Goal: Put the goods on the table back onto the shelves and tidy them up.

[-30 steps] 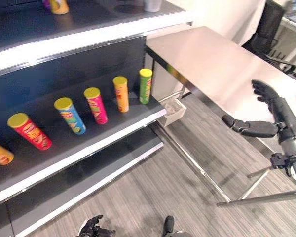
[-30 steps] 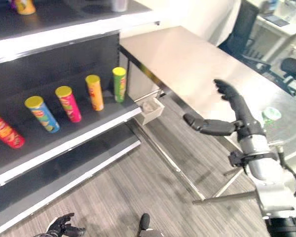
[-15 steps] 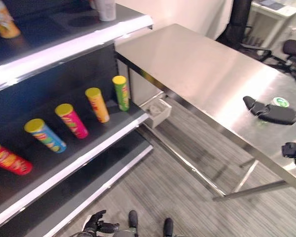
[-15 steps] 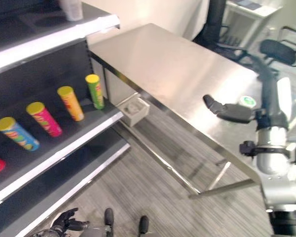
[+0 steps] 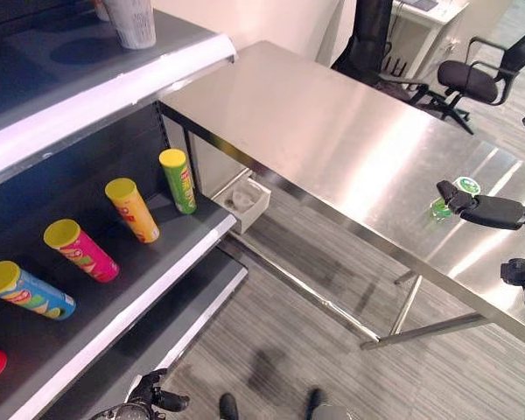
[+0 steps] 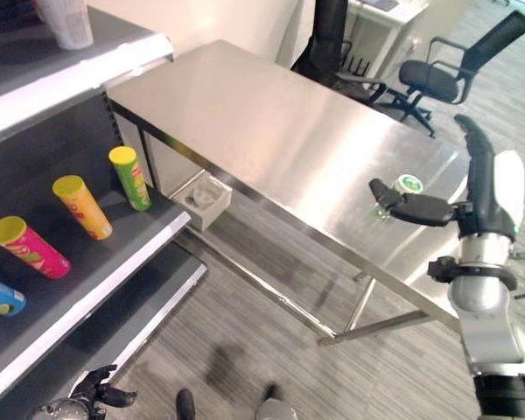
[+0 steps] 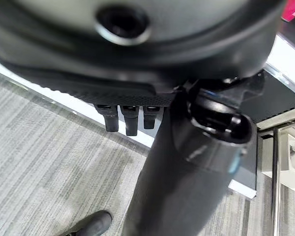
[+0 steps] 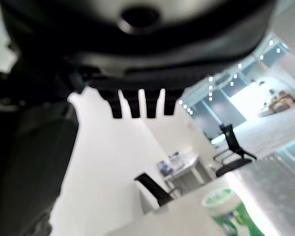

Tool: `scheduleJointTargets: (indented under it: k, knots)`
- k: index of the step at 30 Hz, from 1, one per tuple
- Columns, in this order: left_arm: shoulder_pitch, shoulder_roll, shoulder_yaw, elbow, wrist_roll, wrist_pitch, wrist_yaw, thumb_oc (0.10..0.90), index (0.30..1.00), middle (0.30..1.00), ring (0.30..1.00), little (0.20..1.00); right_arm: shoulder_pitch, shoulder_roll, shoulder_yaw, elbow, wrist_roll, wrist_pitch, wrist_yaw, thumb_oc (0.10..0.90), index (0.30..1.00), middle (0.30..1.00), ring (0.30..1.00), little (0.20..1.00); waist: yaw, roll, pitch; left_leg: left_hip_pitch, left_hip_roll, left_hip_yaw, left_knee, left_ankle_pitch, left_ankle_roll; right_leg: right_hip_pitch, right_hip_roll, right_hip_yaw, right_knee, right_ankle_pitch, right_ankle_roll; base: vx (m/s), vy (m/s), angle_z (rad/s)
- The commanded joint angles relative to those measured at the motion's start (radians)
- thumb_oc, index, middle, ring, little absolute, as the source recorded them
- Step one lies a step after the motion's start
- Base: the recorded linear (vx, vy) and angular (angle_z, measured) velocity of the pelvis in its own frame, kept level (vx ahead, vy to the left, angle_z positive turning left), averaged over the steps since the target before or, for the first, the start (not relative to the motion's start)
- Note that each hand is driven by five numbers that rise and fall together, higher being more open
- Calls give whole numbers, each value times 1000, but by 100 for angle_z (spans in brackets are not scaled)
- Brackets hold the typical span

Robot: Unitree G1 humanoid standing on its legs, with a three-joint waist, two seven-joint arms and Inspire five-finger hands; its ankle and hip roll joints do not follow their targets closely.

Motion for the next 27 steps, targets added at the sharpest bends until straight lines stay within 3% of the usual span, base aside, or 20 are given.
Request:
scheduleJointTargets:
  k: [1,3,7,10,17,20,27]
  knots:
    - [40,20,14,-19,8,-28,12,800,900,900,900,900,-52,-47,-120,11,-11,-5,-34,800,900,900,900,900,16,-33,-70,-15,50,-10,13,-69,-89,-14,80,19,36,44,-27,97,-112,29]
    - [56,12,32,-10,2,-27,8,800,900,900,900,900,-17,-27,-137,14,10,-9,-16,800,900,900,900,900,21,-46,-89,-17,73,-8,14,-62,-109,14,100,8,-11,62,-22,92,-177,39]
    - [66,-4,31,1,-1,-22,1,800,900,900,900,900,21,-10,-143,26,24,-7,8,800,900,900,900,900,16,-40,-100,-20,111,-17,17,-56,-133,40,136,-7,-38,42,-40,60,-195,5]
    - [72,-15,26,1,-3,-20,-3,800,900,900,900,900,40,14,-152,26,35,-10,11,800,900,900,900,900,11,-27,-105,-15,133,-20,17,-52,-146,55,156,-18,-41,21,-53,52,-141,7]
    - [99,-14,1,-9,14,-18,-20,800,900,900,900,900,3,104,-103,96,115,-40,9,800,900,900,900,900,11,43,-99,3,170,-12,10,-30,-170,85,194,-38,-42,-29,-85,61,-106,6]
    - [102,-12,-19,-22,17,-21,-23,800,900,900,900,900,-58,97,-73,139,88,-39,-33,800,900,900,900,900,19,68,-91,-3,172,-15,3,-20,-179,81,195,-50,-42,-33,-86,57,-52,1]
    - [106,-18,-46,-31,15,-19,-17,800,900,900,900,900,-124,52,-20,200,75,-34,-53,800,900,900,900,900,32,76,-90,-17,179,-29,2,-16,-190,85,201,-77,-42,-44,-93,56,-31,22]
